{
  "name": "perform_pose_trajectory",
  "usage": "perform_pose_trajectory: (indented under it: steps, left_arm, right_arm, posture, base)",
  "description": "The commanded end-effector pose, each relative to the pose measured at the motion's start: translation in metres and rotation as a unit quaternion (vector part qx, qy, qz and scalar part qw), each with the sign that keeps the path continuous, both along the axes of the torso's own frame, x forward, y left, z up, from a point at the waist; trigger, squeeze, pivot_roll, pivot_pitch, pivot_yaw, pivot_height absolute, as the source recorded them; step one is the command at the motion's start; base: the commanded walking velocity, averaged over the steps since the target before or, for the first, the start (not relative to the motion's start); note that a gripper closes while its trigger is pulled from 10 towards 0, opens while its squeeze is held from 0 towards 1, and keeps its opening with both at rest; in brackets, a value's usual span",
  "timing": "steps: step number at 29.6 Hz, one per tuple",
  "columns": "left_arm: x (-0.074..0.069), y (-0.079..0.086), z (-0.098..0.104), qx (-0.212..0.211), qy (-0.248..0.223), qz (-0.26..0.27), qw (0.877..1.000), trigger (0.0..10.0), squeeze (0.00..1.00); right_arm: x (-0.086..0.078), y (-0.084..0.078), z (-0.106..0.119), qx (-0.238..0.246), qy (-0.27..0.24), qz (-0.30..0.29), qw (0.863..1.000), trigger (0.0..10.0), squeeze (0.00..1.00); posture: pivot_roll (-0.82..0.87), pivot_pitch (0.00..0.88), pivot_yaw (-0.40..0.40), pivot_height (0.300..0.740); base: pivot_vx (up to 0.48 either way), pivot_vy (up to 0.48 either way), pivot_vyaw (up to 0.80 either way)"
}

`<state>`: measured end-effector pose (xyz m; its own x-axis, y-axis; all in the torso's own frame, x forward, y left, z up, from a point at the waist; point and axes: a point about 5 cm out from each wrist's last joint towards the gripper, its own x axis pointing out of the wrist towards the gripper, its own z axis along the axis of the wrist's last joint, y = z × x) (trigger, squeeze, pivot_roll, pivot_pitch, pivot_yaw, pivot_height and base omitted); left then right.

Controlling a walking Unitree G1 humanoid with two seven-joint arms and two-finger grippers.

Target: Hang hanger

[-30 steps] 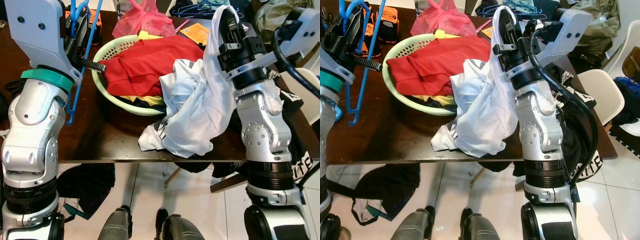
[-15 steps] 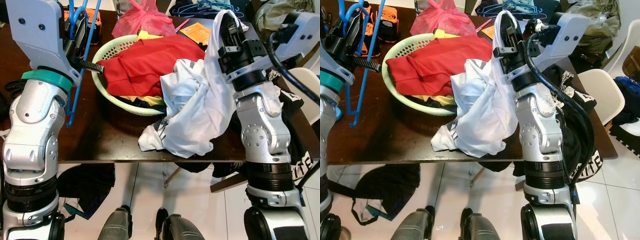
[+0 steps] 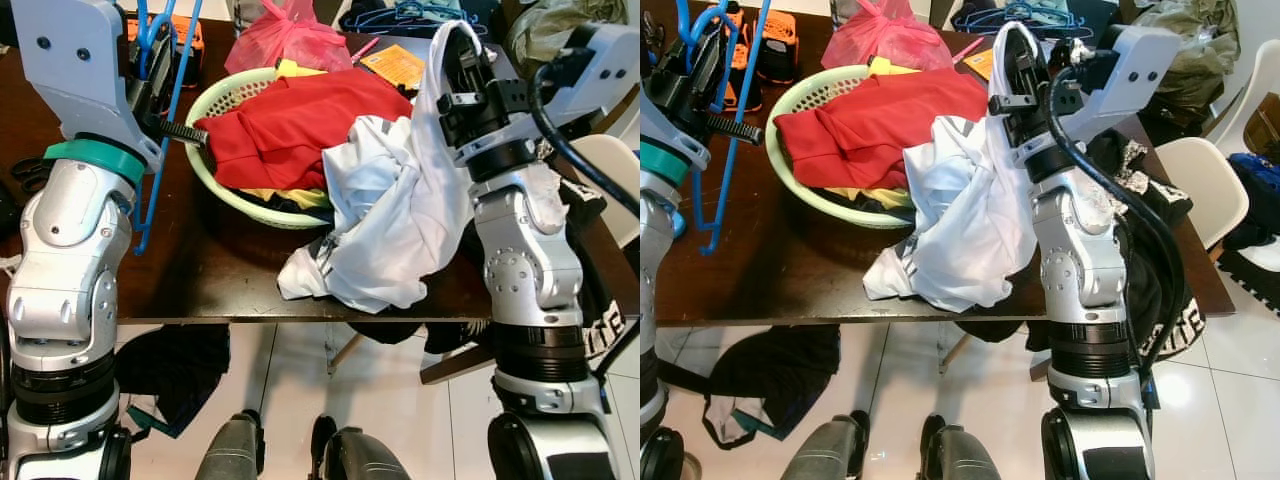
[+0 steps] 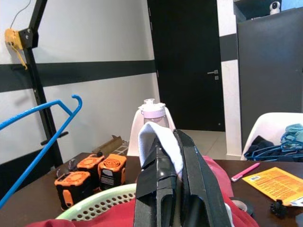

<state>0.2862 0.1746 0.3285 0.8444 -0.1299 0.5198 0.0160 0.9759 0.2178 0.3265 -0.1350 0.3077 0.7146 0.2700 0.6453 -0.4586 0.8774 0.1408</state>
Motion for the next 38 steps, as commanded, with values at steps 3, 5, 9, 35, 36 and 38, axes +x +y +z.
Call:
perform_pose_trajectory:
  steps: [3, 5, 9, 35, 36, 38]
  left_arm:
    - [0.0003, 0.001, -0.0007, -0.002, 0.002, 0.002, 1.0, 10.0, 0.0]
    - [0.0003, 0.001, -0.0007, -0.002, 0.002, 0.002, 1.0, 10.0, 0.0]
    - [0.0002, 0.0014, -0.0005, -0.001, 0.002, 0.003, 1.0, 10.0, 0.0]
    - [0.0019, 0.0027, -0.0022, -0.005, 0.008, 0.008, 1.0, 10.0, 0.0]
    - [0.0018, 0.003, -0.0023, -0.006, 0.008, 0.008, 1.0, 10.0, 0.0]
    - [0.0017, 0.0032, -0.0025, -0.006, 0.009, 0.009, 1.0, 10.0, 0.0]
  right_arm:
    - [0.001, -0.0041, -0.003, 0.003, 0.006, -0.007, 1.0, 10.0, 0.0]
    - [0.001, -0.0041, -0.003, 0.003, 0.006, -0.007, 1.0, 10.0, 0.0]
    - [0.0043, -0.0041, -0.0039, -0.007, 0.014, -0.017, 1.0, 10.0, 0.0]
    - [0.0063, -0.0043, -0.0058, -0.003, 0.017, -0.025, 1.0, 10.0, 0.0]
    - [0.0062, -0.0043, -0.0057, -0.003, 0.017, -0.025, 1.0, 10.0, 0.0]
    - [0.0061, -0.0041, -0.0056, -0.003, 0.016, -0.024, 1.0, 10.0, 0.0]
  posture:
    - [0.19, 0.104, -0.045, 0.691]
    - [0.19, 0.104, -0.045, 0.691]
    - [0.19, 0.103, -0.046, 0.709]
    - [0.19, 0.102, -0.044, 0.737]
    - [0.19, 0.102, -0.044, 0.737]
    - [0.19, 0.102, -0.044, 0.737]
  base:
    - [0.0, 0.0, 0.0]
    - [0.0, 0.0, 0.0]
    - [0.0, 0.0, 0.0]
    - [-0.028, 0.0, 0.0]
    - [-0.319, 0.0, 0.0]
    - [-0.36, 0.0, 0.0]
